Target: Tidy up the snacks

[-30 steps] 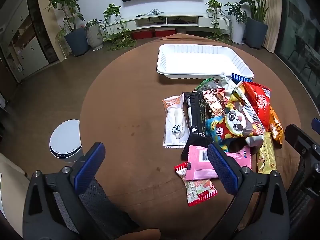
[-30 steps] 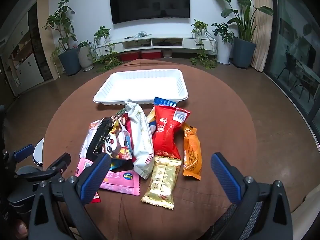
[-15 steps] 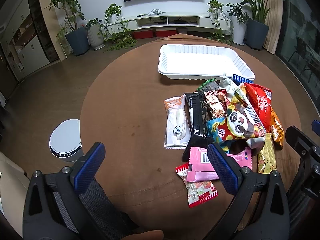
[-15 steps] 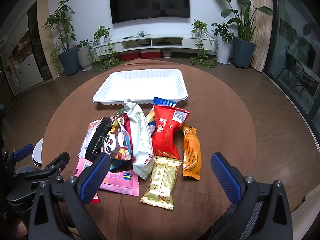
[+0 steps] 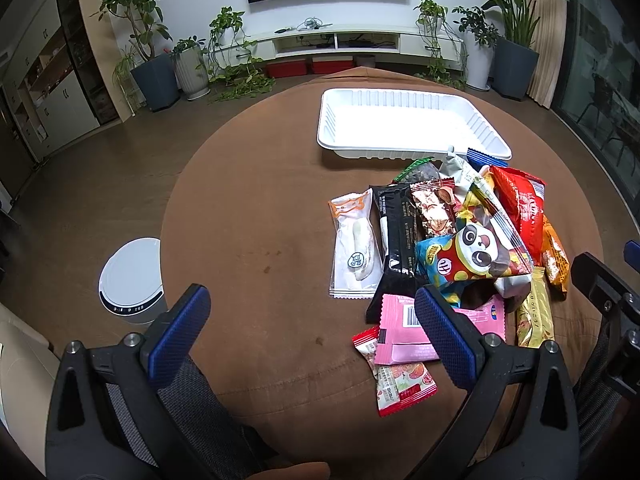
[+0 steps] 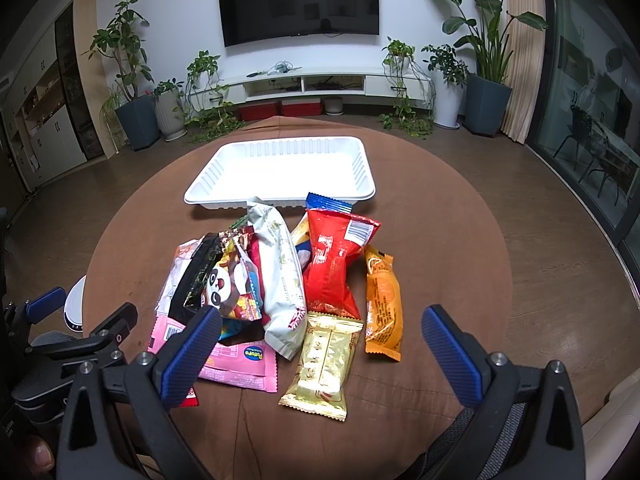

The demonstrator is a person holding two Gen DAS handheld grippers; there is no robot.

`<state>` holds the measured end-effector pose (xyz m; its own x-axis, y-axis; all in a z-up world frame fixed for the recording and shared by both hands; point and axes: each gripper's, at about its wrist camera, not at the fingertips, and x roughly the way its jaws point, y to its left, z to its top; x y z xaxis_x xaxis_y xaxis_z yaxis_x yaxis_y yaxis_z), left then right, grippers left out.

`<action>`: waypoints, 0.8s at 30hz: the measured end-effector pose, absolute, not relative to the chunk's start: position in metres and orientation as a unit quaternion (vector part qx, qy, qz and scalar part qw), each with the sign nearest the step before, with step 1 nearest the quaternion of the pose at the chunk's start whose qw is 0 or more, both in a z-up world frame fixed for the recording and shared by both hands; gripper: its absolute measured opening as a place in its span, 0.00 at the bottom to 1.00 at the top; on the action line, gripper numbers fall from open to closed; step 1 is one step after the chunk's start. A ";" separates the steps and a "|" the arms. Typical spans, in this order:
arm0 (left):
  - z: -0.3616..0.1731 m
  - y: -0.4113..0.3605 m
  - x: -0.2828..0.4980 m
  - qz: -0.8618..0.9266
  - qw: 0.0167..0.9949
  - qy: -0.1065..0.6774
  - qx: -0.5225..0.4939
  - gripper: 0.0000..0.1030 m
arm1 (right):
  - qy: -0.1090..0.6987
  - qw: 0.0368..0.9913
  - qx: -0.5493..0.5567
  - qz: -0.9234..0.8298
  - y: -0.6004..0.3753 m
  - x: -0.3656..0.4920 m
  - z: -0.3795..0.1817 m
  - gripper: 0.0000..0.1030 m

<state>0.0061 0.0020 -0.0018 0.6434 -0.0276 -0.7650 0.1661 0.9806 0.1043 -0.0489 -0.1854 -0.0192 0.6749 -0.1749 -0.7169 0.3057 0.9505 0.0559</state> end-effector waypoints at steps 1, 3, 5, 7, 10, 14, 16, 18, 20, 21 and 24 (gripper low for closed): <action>-0.002 0.002 0.006 -0.054 0.903 0.419 0.083 1.00 | 0.381 0.911 0.086 -0.132 -0.185 -0.049 -0.019 0.99; -0.002 0.002 0.006 -0.054 0.903 0.418 0.083 1.00 | 0.381 0.911 0.086 -0.132 -0.185 -0.049 -0.020 0.99; -0.002 0.002 0.006 -0.054 0.903 0.418 0.083 1.00 | 0.381 0.911 0.086 -0.132 -0.185 -0.049 -0.020 0.99; -0.002 0.002 0.006 -0.054 0.903 0.419 0.083 1.00 | 0.381 0.911 0.085 -0.132 -0.185 -0.049 -0.020 0.99; -0.002 0.002 0.006 -0.053 0.903 0.418 0.083 1.00 | 0.381 0.911 0.086 -0.132 -0.185 -0.049 -0.020 0.99; -0.002 0.002 0.006 -0.054 0.903 0.418 0.083 1.00 | 0.382 0.911 0.086 -0.132 -0.185 -0.049 -0.020 0.99; -0.002 0.003 0.006 -0.054 0.903 0.419 0.083 1.00 | 0.382 0.911 0.085 -0.132 -0.185 -0.049 -0.020 0.99; -0.002 0.003 0.006 -0.054 0.903 0.418 0.083 1.00 | 0.382 0.911 0.086 -0.132 -0.185 -0.049 -0.020 0.99; -0.002 0.003 0.006 -0.054 0.903 0.418 0.083 1.00 | 0.382 0.911 0.085 -0.132 -0.185 -0.049 -0.020 0.99; -0.002 0.003 0.007 -0.054 0.903 0.419 0.083 1.00 | 0.382 0.911 0.085 -0.132 -0.185 -0.049 -0.020 0.99; -0.002 0.005 0.007 -0.054 0.902 0.419 0.083 1.00 | 0.382 0.911 0.085 -0.132 -0.185 -0.049 -0.020 0.99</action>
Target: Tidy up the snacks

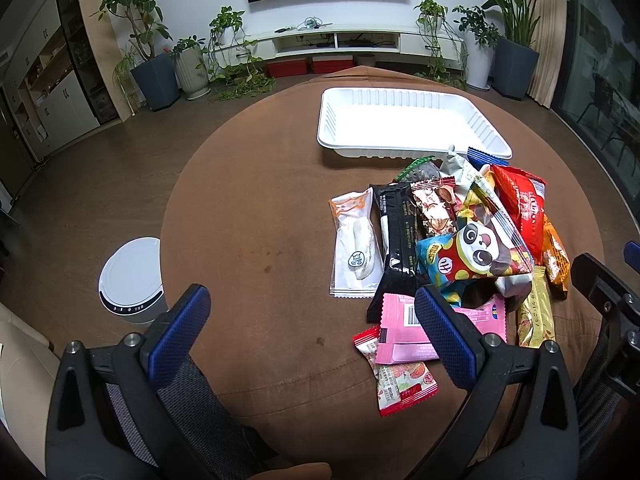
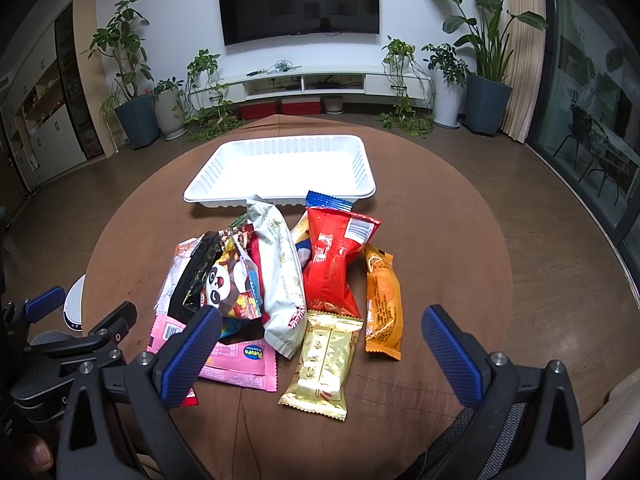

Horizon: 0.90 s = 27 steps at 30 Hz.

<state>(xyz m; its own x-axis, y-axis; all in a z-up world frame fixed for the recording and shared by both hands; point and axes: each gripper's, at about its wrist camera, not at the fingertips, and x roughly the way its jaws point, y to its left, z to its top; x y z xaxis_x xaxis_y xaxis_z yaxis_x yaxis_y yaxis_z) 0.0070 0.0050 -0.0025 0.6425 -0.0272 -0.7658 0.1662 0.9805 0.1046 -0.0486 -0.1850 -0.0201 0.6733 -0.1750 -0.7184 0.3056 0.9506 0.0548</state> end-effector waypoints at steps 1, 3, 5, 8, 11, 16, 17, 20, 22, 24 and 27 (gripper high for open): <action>-0.003 0.005 0.007 -0.053 0.902 0.419 0.083 1.00 | 0.382 0.911 0.085 -0.132 -0.185 -0.049 -0.020 0.99; -0.003 0.005 0.007 -0.054 0.903 0.419 0.082 1.00 | 0.382 0.911 0.085 -0.132 -0.185 -0.049 -0.020 0.99; -0.003 0.005 0.007 -0.053 0.903 0.419 0.083 1.00 | 0.382 0.911 0.085 -0.132 -0.185 -0.049 -0.020 0.99; -0.003 0.005 0.007 -0.053 0.903 0.419 0.082 1.00 | 0.382 0.911 0.085 -0.132 -0.185 -0.049 -0.020 0.99; -0.003 0.005 0.007 -0.052 0.903 0.419 0.082 1.00 | 0.382 0.911 0.085 -0.132 -0.185 -0.049 -0.020 0.99; -0.004 0.005 0.007 -0.052 0.903 0.420 0.082 1.00 | 0.383 0.910 0.085 -0.132 -0.185 -0.049 -0.021 0.99; -0.004 0.005 0.006 -0.052 0.903 0.419 0.082 1.00 | 0.383 0.910 0.085 -0.132 -0.185 -0.049 -0.021 0.99; -0.004 0.005 0.006 -0.055 0.902 0.420 0.080 1.00 | 0.383 0.910 0.086 -0.132 -0.185 -0.048 -0.020 0.99; -0.005 0.005 0.007 -0.058 0.902 0.421 0.077 1.00 | 0.383 0.910 0.086 -0.132 -0.184 -0.049 -0.020 0.99; -0.005 0.006 0.007 -0.059 0.901 0.422 0.075 1.00 | 0.383 0.910 0.085 -0.132 -0.184 -0.049 -0.020 0.99; -0.005 0.008 0.008 -0.070 0.902 0.421 0.060 1.00 | 0.382 0.910 0.093 -0.130 -0.188 -0.050 -0.020 0.99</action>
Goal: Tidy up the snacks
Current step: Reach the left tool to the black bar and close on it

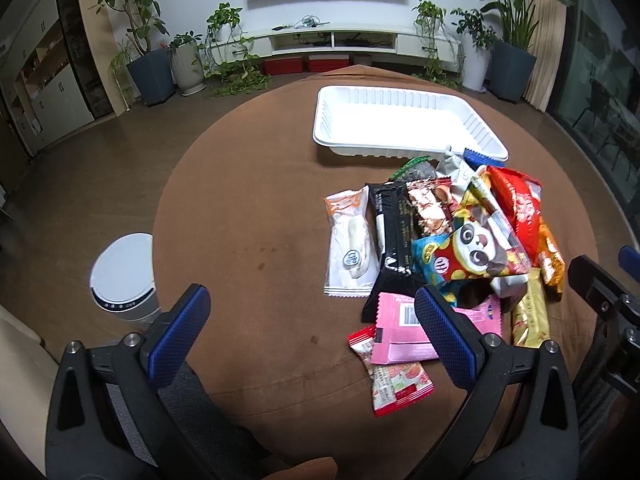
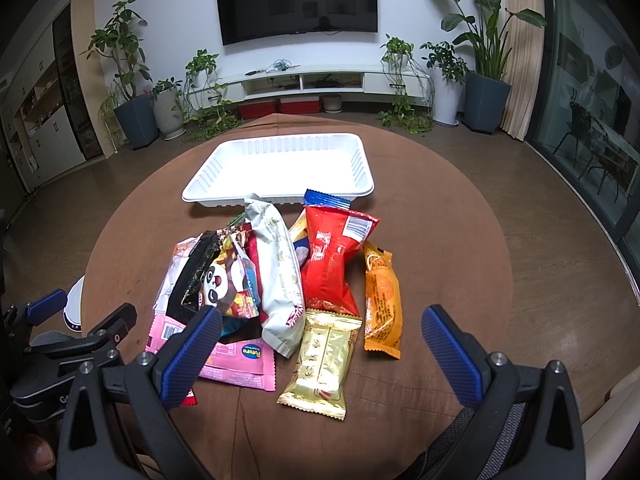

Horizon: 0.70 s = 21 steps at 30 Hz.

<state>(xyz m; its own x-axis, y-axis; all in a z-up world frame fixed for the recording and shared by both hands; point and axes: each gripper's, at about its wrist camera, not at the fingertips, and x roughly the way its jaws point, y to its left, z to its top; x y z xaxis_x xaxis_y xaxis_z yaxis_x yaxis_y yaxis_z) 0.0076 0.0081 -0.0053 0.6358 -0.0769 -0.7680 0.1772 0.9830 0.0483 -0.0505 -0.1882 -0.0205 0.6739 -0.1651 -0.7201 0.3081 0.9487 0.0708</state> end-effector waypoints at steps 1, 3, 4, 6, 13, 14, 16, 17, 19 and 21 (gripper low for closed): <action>-0.004 0.010 0.008 -0.084 0.904 0.418 0.045 1.00 | 0.381 0.910 0.099 -0.128 -0.190 -0.050 -0.020 0.99; -0.002 0.013 0.007 -0.141 0.905 0.401 0.020 1.00 | 0.377 0.911 0.117 -0.122 -0.194 -0.053 -0.021 0.99; -0.001 0.012 0.008 -0.172 0.902 0.396 0.018 1.00 | 0.376 0.911 0.122 -0.120 -0.196 -0.054 -0.020 0.99; -0.003 0.010 0.007 -0.186 0.899 0.396 0.031 1.00 | 0.376 0.910 0.134 -0.113 -0.198 -0.054 -0.021 1.00; -0.010 0.020 0.011 -0.144 0.899 0.412 0.049 1.00 | 0.382 0.908 0.160 -0.065 -0.204 -0.055 -0.023 1.00; -0.012 0.024 0.016 -0.132 0.896 0.421 0.045 1.00 | 0.390 0.906 0.153 -0.055 -0.203 -0.055 -0.024 0.99; -0.017 0.031 0.024 -0.112 0.890 0.438 0.052 1.00 | 0.408 0.901 0.140 -0.051 -0.205 -0.051 -0.025 0.94; -0.020 0.032 0.029 -0.096 0.887 0.448 0.059 1.00 | 0.416 0.898 0.134 -0.053 -0.207 -0.050 -0.025 0.92; -0.025 0.035 0.039 -0.080 0.880 0.463 0.064 1.00 | 0.426 0.894 0.126 -0.060 -0.213 -0.052 -0.023 0.91; -0.028 0.035 0.049 -0.091 0.875 0.472 0.058 1.00 | 0.425 0.894 0.129 -0.063 -0.221 -0.056 -0.020 0.91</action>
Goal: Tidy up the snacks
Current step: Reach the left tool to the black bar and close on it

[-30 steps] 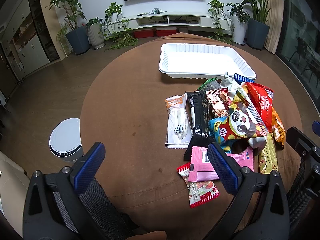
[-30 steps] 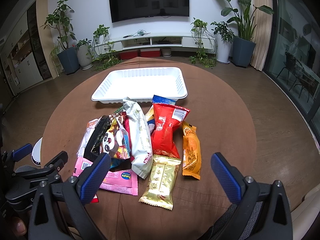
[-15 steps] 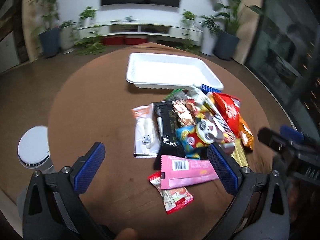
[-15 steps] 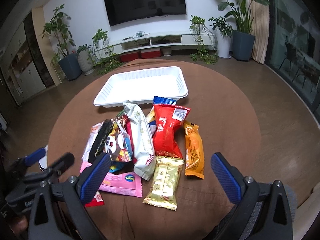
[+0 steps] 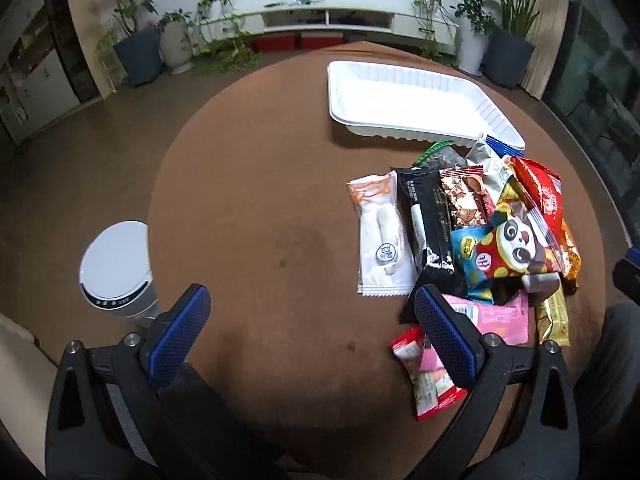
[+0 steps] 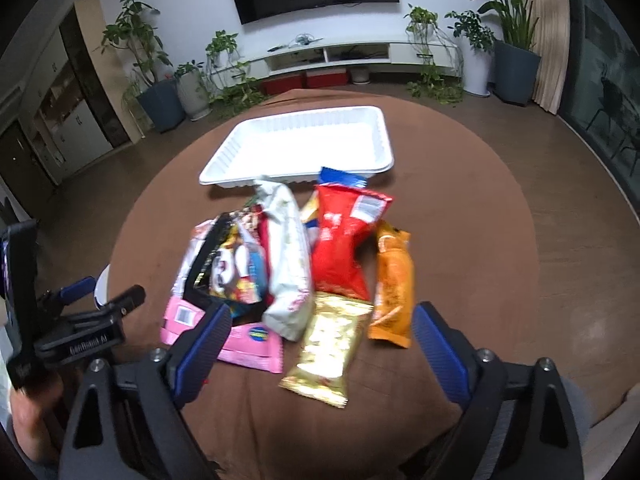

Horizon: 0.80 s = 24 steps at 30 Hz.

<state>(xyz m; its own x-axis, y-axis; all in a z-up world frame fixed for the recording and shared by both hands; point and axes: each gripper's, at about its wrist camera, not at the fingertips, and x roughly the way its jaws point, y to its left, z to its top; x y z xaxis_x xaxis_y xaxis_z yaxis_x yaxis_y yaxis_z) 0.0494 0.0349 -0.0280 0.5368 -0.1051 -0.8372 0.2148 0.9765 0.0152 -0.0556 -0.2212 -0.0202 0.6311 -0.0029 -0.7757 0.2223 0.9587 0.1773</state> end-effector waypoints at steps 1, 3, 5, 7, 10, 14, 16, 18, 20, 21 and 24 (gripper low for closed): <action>-0.029 0.034 0.052 -0.103 0.872 0.475 0.052 1.00 | 0.426 0.893 0.132 -0.062 -0.225 -0.057 -0.020 0.91; -0.028 0.029 0.059 -0.139 0.867 0.477 0.043 1.00 | 0.433 0.889 0.139 -0.055 -0.233 -0.055 -0.021 0.90; -0.027 0.017 0.062 -0.178 0.860 0.477 0.045 0.99 | 0.440 0.885 0.143 -0.043 -0.238 -0.052 -0.024 0.85; -0.029 0.004 0.066 -0.216 0.846 0.485 0.052 0.99 | 0.443 0.882 0.157 -0.036 -0.242 -0.052 -0.029 0.83; -0.043 -0.018 0.080 -0.229 0.829 0.503 0.087 0.87 | 0.438 0.875 0.205 -0.021 -0.252 -0.050 -0.040 0.82; -0.059 -0.032 0.102 -0.229 0.812 0.524 0.112 0.60 | 0.433 0.869 0.237 -0.022 -0.263 -0.051 -0.049 0.82; -0.066 -0.033 0.114 -0.233 0.803 0.537 0.111 0.55 | 0.425 0.874 0.231 -0.029 -0.267 -0.052 -0.048 0.82; -0.070 -0.036 0.120 -0.241 0.796 0.544 0.113 0.46 | 0.417 0.881 0.221 -0.037 -0.270 -0.052 -0.045 0.78; -0.074 -0.042 0.122 -0.245 0.788 0.551 0.125 0.41 | 0.412 0.885 0.215 -0.039 -0.274 -0.051 -0.043 0.74; -0.074 -0.044 0.120 -0.245 0.787 0.551 0.130 0.41 | 0.411 0.886 0.212 -0.040 -0.275 -0.051 -0.042 0.72; -0.074 -0.051 0.126 -0.245 0.782 0.555 0.143 0.41 | 0.414 0.885 0.212 -0.034 -0.276 -0.046 -0.045 0.67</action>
<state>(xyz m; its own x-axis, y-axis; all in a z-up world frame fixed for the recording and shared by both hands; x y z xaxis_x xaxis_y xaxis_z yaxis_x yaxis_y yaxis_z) 0.1258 -0.0506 -0.0735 0.2647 -0.2243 -0.9379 0.5409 0.8397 -0.0482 -0.0459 -0.2760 -0.0447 0.6554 0.1153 -0.7464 0.2351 0.9080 0.3467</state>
